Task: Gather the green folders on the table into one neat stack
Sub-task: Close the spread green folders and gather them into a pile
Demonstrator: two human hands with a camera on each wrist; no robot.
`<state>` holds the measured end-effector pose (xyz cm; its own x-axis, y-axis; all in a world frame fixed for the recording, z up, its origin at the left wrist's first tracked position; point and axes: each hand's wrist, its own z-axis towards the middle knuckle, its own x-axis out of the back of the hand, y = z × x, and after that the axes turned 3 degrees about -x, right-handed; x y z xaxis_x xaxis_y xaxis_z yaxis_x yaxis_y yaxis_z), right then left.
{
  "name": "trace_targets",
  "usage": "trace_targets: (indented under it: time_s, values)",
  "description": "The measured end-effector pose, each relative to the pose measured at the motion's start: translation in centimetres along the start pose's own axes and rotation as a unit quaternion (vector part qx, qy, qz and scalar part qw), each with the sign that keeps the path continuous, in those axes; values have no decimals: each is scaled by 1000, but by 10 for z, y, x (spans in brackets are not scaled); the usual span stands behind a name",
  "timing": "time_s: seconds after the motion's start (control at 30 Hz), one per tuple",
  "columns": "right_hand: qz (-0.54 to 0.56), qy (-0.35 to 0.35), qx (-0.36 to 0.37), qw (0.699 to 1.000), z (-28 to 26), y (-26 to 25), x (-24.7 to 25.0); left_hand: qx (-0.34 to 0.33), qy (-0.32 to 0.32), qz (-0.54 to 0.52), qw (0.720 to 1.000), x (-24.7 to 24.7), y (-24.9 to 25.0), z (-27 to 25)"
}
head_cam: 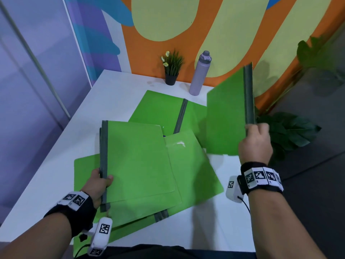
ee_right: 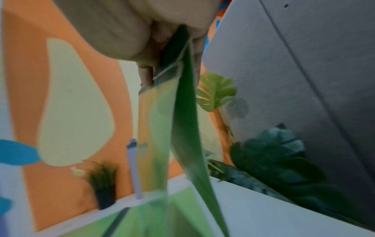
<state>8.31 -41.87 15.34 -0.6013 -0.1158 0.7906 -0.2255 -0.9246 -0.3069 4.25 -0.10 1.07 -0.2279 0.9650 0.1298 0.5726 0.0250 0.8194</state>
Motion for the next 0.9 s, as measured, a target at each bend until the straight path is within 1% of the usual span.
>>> trace_targets:
  time_s: [0.07,0.13,0.17,0.23,0.3,0.33,0.37,0.4,0.43,0.47,0.53,0.57,0.6,0.63,0.7,0.77,0.83,0.9]
  values:
    - [35,-14,64,997,-1,-29,4,6,-24,-8,1000,-9,1,-5]
    - [31,-63,142,987,-14,-57,3,25,-45,-19,998,-17,-1,-7]
    - [15,-97,181,979,-24,-69,0,36,-48,-24,998,-22,-3,-8]
    - [-9,-161,235,959,-50,-86,-10,60,-55,-51,995,-27,-5,-8]
    - [10,-225,272,936,-82,-101,-20,89,-67,-80,991,-27,-4,-8]
    - [42,-268,291,918,-99,-107,-24,97,-75,-91,988,-26,-4,-8]
    - [80,-325,299,894,-115,-112,-29,105,-76,-97,987,-25,-6,-6]
    - [114,-385,292,868,-128,-115,-33,111,-74,-92,987,-24,-6,-6]
    - [129,-429,280,849,-139,-115,-39,122,-70,-80,987,-23,-6,-6]
    - [131,-450,266,843,-144,-111,-47,130,-63,-67,987,-22,-6,-5]
    - [92,-457,216,858,-143,-92,-71,129,-49,-35,990,-21,-8,-6]
    - [59,-459,190,866,-139,-79,-81,121,-43,-26,991,-21,-7,-8]
    - [10,-468,174,866,-135,-64,-90,109,-37,-19,993,-22,-9,-7]
    - [-40,-492,159,855,-134,-53,-96,101,-38,-16,994,-22,-11,-6]
    - [-75,-539,140,827,-140,-42,-101,87,-41,-8,995,-26,-10,-9]
    - [-67,-552,161,815,-155,-44,-101,64,-37,0,997,-33,-9,-11]
    - [-59,-544,201,813,-170,-50,-99,55,-36,12,998,-37,-6,-16]
    - [-32,-534,245,809,-176,-56,-96,48,-34,49,997,-37,-4,-20]
